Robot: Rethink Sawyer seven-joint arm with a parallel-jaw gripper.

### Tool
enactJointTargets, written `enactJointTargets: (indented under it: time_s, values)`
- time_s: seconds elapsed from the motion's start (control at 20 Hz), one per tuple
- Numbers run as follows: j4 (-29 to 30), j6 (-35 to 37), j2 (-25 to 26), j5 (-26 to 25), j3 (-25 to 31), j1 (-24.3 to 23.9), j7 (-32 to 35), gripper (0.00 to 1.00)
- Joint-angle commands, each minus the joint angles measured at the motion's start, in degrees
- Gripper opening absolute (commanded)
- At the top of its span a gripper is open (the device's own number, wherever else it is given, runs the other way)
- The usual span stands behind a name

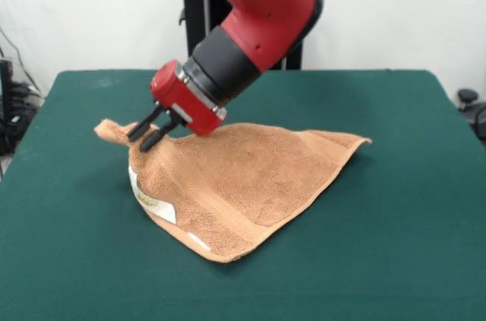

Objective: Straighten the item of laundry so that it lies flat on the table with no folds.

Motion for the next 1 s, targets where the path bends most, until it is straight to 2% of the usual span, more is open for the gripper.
enactJointTargets:
  time_s: [0.05, 0.25, 0.4, 0.65, 1.0]
  values:
    - [-1.56, -4.52, 5.88, 5.88, 3.95, 0.21, 13.54, 0.0]
    - [-2.81, -4.0, 7.81, 7.1, 2.19, 0.42, 13.96, 0.0]
    - [-2.87, -3.12, 7.25, 7.61, 2.39, -0.12, 12.68, 0.0]
    - [-1.73, -1.19, 2.08, 6.78, 5.61, -2.54, 7.28, 0.0]
    - [-4.4, 2.7, -0.49, 5.74, 9.41, -6.62, 1.56, 0.0]
